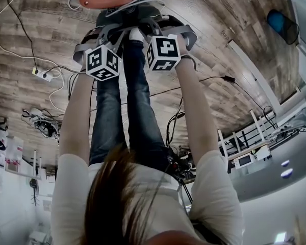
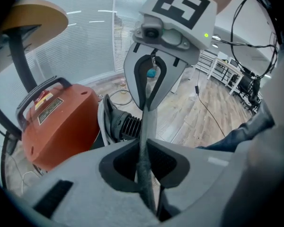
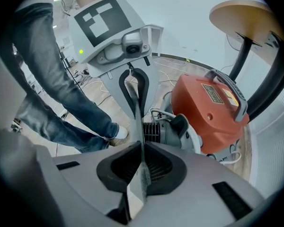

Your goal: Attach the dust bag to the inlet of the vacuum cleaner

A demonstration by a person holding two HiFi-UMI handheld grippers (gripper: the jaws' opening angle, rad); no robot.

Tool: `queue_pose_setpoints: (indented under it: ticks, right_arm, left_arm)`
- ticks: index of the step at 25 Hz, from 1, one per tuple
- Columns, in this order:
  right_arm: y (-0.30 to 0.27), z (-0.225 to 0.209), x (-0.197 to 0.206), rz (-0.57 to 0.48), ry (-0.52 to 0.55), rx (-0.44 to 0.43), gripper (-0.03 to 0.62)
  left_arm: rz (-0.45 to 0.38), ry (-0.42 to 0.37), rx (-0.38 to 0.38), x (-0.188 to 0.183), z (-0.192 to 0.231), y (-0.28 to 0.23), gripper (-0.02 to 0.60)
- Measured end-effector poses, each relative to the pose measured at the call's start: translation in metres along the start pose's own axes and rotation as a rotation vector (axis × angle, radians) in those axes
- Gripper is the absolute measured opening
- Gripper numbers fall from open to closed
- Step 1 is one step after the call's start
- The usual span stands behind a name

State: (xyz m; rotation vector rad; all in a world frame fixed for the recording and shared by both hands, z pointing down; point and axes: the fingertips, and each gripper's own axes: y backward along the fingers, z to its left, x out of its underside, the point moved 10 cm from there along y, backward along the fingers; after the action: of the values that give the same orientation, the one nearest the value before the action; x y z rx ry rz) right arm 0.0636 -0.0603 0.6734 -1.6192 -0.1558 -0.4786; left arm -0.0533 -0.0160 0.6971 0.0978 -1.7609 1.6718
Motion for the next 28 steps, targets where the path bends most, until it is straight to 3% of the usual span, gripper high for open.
queue_pose_setpoints:
  ticks: [3, 7, 11, 14, 17, 20, 26, 28]
  right_arm:
    - [0.001, -0.002, -0.002, -0.008, -0.007, 0.019, 0.028]
    - [0.001, 0.007, 0.012, -0.067, -0.167, 0.077, 0.028]
    - [-0.001, 0.010, 0.018, -0.090, -0.269, 0.116, 0.029]
    - [-0.001, 0.007, 0.014, -0.069, -0.233, 0.113, 0.029]
    - [-0.001, -0.001, 0.008, -0.029, -0.118, 0.081, 0.031]
    - [-0.001, -0.008, 0.006, -0.003, -0.042, 0.059, 0.031]
    - [0.001, -0.002, 0.017, -0.064, -0.235, 0.129, 0.032]
    - [0.001, -0.001, 0.018, -0.064, -0.255, 0.133, 0.032]
  left_arm:
    - [0.005, 0.022, -0.018, 0.000, 0.003, 0.003, 0.043]
    - [0.053, -0.060, 0.006, -0.013, 0.007, 0.000, 0.052]
    - [0.086, -0.072, 0.048, -0.021, 0.019, -0.003, 0.063]
    - [0.079, -0.051, 0.028, -0.020, 0.019, -0.001, 0.064]
    - [0.050, 0.032, -0.016, -0.013, 0.015, 0.001, 0.063]
    - [0.024, 0.067, -0.052, -0.010, 0.012, 0.000, 0.063]
    - [0.051, -0.001, 0.012, -0.021, 0.026, -0.005, 0.072]
    - [0.058, -0.021, 0.035, -0.023, 0.030, -0.005, 0.077]
